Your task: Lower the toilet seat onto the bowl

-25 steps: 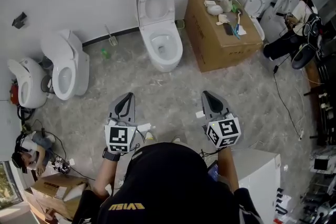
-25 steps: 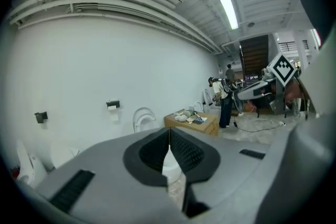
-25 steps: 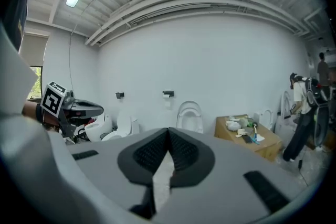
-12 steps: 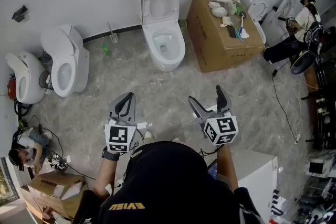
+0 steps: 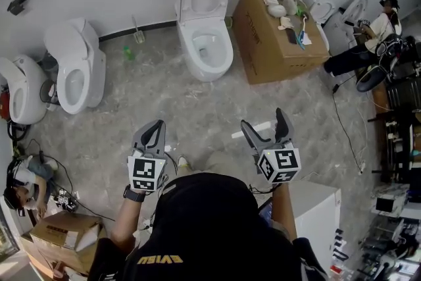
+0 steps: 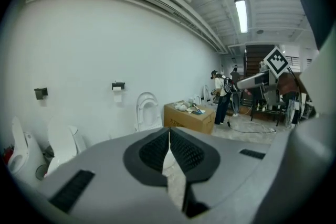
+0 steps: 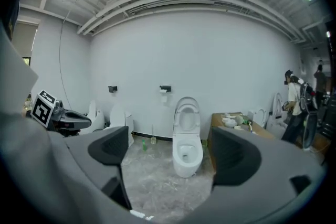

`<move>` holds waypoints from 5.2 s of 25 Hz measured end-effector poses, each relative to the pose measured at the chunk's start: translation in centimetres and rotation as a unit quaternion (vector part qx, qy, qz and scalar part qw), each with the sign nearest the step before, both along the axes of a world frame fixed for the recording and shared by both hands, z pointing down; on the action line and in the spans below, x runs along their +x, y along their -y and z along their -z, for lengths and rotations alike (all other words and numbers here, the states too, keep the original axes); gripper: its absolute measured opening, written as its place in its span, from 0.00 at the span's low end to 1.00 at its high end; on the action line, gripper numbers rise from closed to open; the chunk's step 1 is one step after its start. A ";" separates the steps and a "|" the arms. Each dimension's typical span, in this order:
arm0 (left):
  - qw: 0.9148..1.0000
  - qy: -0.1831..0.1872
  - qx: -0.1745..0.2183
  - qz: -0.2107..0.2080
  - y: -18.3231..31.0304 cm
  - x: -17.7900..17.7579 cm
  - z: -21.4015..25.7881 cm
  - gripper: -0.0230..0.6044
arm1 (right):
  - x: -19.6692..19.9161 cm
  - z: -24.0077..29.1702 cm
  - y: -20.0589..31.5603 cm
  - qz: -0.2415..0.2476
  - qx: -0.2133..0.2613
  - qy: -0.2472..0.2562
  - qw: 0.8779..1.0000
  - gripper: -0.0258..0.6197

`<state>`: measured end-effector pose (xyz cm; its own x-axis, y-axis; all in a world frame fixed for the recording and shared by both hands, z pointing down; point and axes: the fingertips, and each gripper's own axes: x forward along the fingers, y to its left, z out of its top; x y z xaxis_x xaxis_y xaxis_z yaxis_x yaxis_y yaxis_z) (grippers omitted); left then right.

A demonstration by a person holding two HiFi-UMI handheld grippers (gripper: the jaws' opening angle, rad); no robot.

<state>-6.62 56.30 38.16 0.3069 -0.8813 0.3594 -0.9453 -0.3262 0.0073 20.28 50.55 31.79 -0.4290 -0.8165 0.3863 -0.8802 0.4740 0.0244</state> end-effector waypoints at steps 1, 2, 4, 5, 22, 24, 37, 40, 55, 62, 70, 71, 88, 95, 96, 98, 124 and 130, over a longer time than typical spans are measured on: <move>1.000 -0.001 -0.005 0.001 -0.1 -0.7 -0.5 0.06 | -0.5 -0.2 0.0 -0.001 -0.001 -0.007 1.000 0.80; 1.000 -0.004 -0.008 0.004 -0.1 -1.3 -0.9 0.06 | -0.9 -0.4 0.0 0.000 -0.002 -0.014 1.000 0.80; 1.000 -0.011 -0.011 0.012 0.3 -2.2 -1.3 0.06 | -1.7 -0.7 0.3 0.005 -0.007 -0.025 1.000 0.80; 1.000 -0.013 -0.011 0.013 0.6 -2.3 -1.4 0.06 | -1.9 -0.8 0.6 0.008 -0.009 -0.029 1.000 0.80; 0.997 0.044 -0.044 0.039 17.0 -2.0 0.2 0.06 | -3.9 -4.4 19.2 0.069 -0.041 -0.009 0.997 0.72; 0.997 0.055 -0.039 0.040 19.9 -1.9 1.3 0.06 | -3.5 -4.1 22.1 0.073 -0.039 0.001 0.997 0.72; 0.997 0.057 -0.049 -0.020 33.3 5.2 0.7 0.06 | 0.6 -8.0 34.1 0.068 -0.065 -0.008 0.996 0.67; 0.996 0.050 -0.067 -0.016 35.2 4.3 -0.6 0.06 | 0.1 -8.3 36.6 0.073 -0.060 -0.028 0.995 0.62; 0.999 -0.025 -0.024 -0.041 58.0 -3.9 -2.0 0.06 | -9.4 -13.4 57.5 0.092 -0.072 -0.129 0.985 0.53; 0.991 -0.016 -0.048 -0.122 65.0 -5.2 -4.9 0.06 | -14.2 -12.9 69.3 0.105 -0.025 -0.217 0.970 0.43; 0.992 -0.028 -0.056 -0.113 69.6 -4.9 -6.5 0.06 | -17.6 -17.5 81.1 0.220 0.013 -0.385 0.896 0.39; 0.992 -0.031 -0.056 -0.106 69.9 -4.7 -6.5 0.06 | -17.7 -18.6 82.0 0.233 0.007 -0.402 0.886 0.39; 0.994 -0.060 -0.092 -0.014 68.5 -7.2 -6.5 0.06 | -19.0 -27.1 89.1 0.353 -0.052 -0.506 0.785 0.15; 0.992 -0.068 -0.093 -0.050 68.1 -5.0 -7.0 0.06 | -19.0 -27.4 89.0 0.340 -0.080 -0.539 0.767 0.14; 0.992 -0.069 -0.091 -0.054 68.1 -4.8 -7.0 0.06 | -19.0 -27.3 89.1 0.339 -0.083 -0.545 0.763 0.14; 0.992 -0.070 -0.089 -0.056 67.9 -4.8 -7.1 0.06 | -19.2 -27.1 89.0 0.337 -0.086 -0.558 0.753 0.14; 0.990 -0.130 -0.053 0.015 64.9 -6.7 -3.8 0.06 | -16.9 -27.0 83.5 0.327 -0.126 -0.588 0.729 0.16; 0.988 -0.135 -0.071 -0.005 64.1 -5.1 -5.0 0.06 | -16.1 -27.0 81.6 0.324 -0.129 -0.579 0.736 0.17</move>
<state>-11.70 -7.76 43.14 0.4161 -0.8248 0.3828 -0.8997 -0.3122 0.3051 4.20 -31.03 58.74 0.0430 -0.4206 0.9062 0.0749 0.9059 0.4169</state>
